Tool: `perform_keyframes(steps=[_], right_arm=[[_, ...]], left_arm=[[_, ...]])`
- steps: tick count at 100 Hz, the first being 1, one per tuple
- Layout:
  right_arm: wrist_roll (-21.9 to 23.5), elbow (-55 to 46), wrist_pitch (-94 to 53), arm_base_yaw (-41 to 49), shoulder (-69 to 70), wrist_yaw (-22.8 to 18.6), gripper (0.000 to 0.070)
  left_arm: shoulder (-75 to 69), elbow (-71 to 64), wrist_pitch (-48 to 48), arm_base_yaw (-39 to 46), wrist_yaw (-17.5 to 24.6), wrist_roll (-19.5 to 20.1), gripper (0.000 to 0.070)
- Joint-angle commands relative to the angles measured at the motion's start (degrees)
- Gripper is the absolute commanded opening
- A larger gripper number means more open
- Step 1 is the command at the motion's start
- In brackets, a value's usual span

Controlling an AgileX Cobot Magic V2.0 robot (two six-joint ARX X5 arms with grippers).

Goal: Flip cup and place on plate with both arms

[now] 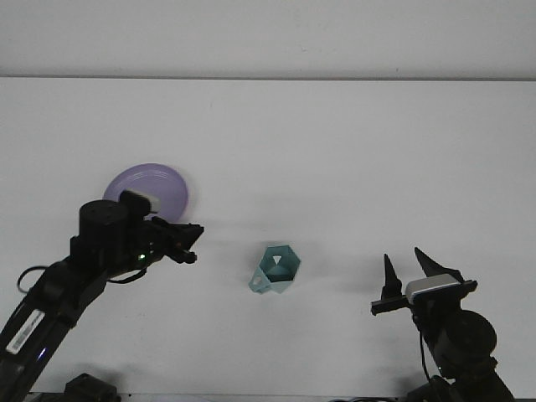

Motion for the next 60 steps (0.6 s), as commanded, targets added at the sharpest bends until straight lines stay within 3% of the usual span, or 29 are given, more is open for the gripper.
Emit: perform_keyframes(steps=[1, 10, 20, 46, 60], right_arm=[[1.01, 0.22, 1.22, 0.07, -1.09, 0.26, 0.0384], [1.05, 0.22, 0.9, 0.07, -2.08, 0.26, 0.0384], [1.22, 0.24, 0.81, 0.07, -2.14, 0.24, 0.0384], [1.22, 0.22, 1.05, 0.07, -2.14, 0.22, 0.0384], [1.22, 0.22, 1.2, 0.07, -2.14, 0.2, 0.0384]], left_arm=[[5.38, 5.51, -4.81, -2.12, 0.46, 5.77, 0.0218], [12.39, 12.24, -10.91, -5.44, -0.24, 7.19, 0.0386], [19.45, 19.06, -16.15, -8.83, -1.03, 8.04, 0.047], [33.7, 31.43, -25.77, -16.28, -6.54, 10.27, 0.048], [38.6, 33.35, -27.17, -19.12, -9.68, 11.13, 0.0531]])
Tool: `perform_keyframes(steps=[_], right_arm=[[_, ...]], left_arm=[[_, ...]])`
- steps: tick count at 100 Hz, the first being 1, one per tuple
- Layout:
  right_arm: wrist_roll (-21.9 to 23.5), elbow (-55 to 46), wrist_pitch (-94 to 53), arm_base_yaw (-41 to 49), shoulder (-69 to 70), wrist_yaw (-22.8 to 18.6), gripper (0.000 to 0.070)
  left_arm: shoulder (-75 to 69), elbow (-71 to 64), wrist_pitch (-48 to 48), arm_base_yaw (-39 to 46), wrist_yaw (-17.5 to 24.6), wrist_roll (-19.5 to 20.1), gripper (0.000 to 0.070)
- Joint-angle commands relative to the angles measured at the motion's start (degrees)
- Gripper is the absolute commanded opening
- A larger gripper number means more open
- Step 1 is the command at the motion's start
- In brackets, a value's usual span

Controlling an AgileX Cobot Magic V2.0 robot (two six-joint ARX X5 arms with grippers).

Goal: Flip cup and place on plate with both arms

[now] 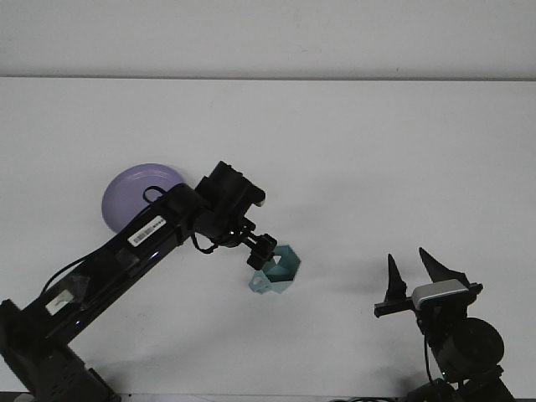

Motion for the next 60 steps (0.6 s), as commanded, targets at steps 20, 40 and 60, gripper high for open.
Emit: perform_keyframes(steps=[20, 40, 60], right_arm=[[0.83, 0.22, 0.72, 0.22, 0.15, 0.11, 0.0384], [0.83, 0.22, 0.72, 0.22, 0.15, 0.02, 0.0384], [0.83, 0.22, 0.72, 0.22, 0.17, 0.0, 0.0384]], left_arm=[[7.48, 1.38, -0.2, -3.56, -2.58, 1.6, 0.055], [11.96, 1.38, 1.31, -4.85, -3.04, 1.77, 0.0547], [12.81, 1.38, 3.23, -5.6, -3.04, 3.63, 0.0292]])
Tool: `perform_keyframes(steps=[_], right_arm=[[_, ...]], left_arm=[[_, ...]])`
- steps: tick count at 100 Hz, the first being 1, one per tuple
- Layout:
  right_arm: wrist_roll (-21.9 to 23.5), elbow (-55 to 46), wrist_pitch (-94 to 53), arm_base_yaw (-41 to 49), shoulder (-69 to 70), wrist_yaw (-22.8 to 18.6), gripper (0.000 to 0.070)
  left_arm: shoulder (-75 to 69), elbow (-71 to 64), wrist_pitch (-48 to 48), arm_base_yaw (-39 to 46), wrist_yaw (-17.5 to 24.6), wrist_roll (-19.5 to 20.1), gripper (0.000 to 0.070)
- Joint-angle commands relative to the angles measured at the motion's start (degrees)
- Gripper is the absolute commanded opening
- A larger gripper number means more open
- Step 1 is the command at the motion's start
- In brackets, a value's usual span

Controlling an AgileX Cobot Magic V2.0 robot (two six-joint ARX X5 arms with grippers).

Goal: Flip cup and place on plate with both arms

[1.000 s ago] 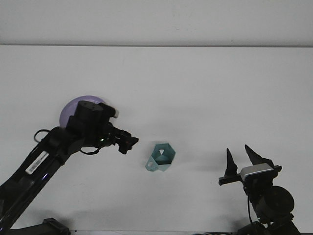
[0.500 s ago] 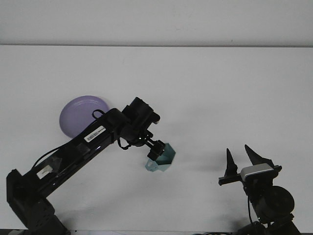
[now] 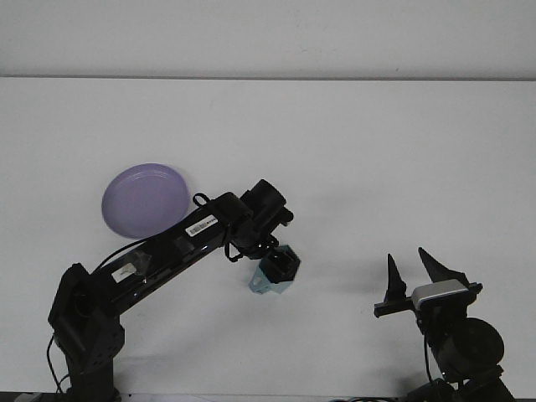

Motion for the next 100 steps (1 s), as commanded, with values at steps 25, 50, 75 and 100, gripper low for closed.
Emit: perform_keyframes(steps=[25, 50, 75, 100], right_arm=[[0.83, 0.22, 0.52, 0.22, 0.17, 0.04, 0.0384], [0.83, 0.24, 0.5, 0.22, 0.17, 0.07, 0.0384], [0.85, 0.22, 0.48, 0.22, 0.17, 0.04, 0.0384], [1.07, 0.24, 0.48, 0.22, 0.17, 0.02, 0.0384]], left_arm=[[0.94, 1.25, -0.59, -1.16, -0.15, 3.34, 0.0012], [0.15, 1.38, -0.61, -0.52, -0.2, 1.4, 0.0012], [-4.76, 2.16, -1.31, 3.41, -0.35, -0.2, 0.0012], [-13.31, 2.16, -5.46, 15.56, -4.28, -0.31, 0.0012]])
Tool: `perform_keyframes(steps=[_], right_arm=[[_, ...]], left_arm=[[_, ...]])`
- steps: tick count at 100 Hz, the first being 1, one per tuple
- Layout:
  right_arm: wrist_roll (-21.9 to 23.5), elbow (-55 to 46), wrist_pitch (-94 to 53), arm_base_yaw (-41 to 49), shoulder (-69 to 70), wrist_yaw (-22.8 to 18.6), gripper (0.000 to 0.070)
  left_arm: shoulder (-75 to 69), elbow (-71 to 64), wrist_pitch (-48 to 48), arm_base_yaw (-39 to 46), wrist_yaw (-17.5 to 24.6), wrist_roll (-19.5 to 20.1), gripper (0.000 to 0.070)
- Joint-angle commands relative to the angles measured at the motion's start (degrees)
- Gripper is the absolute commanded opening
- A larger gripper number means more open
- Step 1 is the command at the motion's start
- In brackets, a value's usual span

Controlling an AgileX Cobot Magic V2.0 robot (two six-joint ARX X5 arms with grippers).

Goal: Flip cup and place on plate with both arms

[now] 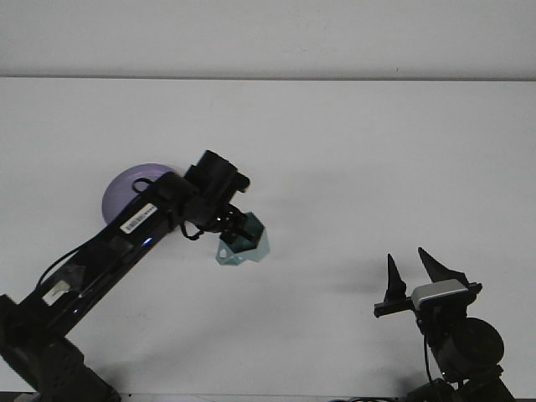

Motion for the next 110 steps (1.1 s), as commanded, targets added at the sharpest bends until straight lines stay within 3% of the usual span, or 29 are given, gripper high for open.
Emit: perform_keyframes(steps=[1, 31, 49, 64, 77, 110], right_arm=[[1.05, 0.22, 0.5, 0.22, 0.17, 0.04, 0.0384], [1.25, 0.24, 0.52, 0.24, 0.17, 0.0, 0.0384], [1.27, 0.24, 0.55, 0.24, 0.17, -0.02, 0.0384], [1.27, 0.22, 0.52, 0.24, 0.17, 0.0, 0.0384], [1.27, 0.22, 0.5, 0.24, 0.17, 0.0, 0.0384], [1.27, 0.22, 0.5, 0.24, 0.17, 0.0, 0.0384]], left_arm=[[-0.81, 1.42, -0.72, 3.28, -0.96, -0.37, 0.0012], [-3.85, 1.51, -1.51, 23.56, -1.03, 1.44, 0.0012], [-1.14, 1.51, -0.7, 31.04, -1.49, 3.17, 0.0012], [2.73, 1.51, 0.72, 33.11, -1.88, 4.13, 0.0012], [5.77, 1.51, 3.04, 33.2, -6.91, 5.05, 0.0012], [11.69, 1.51, 3.98, 33.53, -6.95, 5.49, 0.0012]])
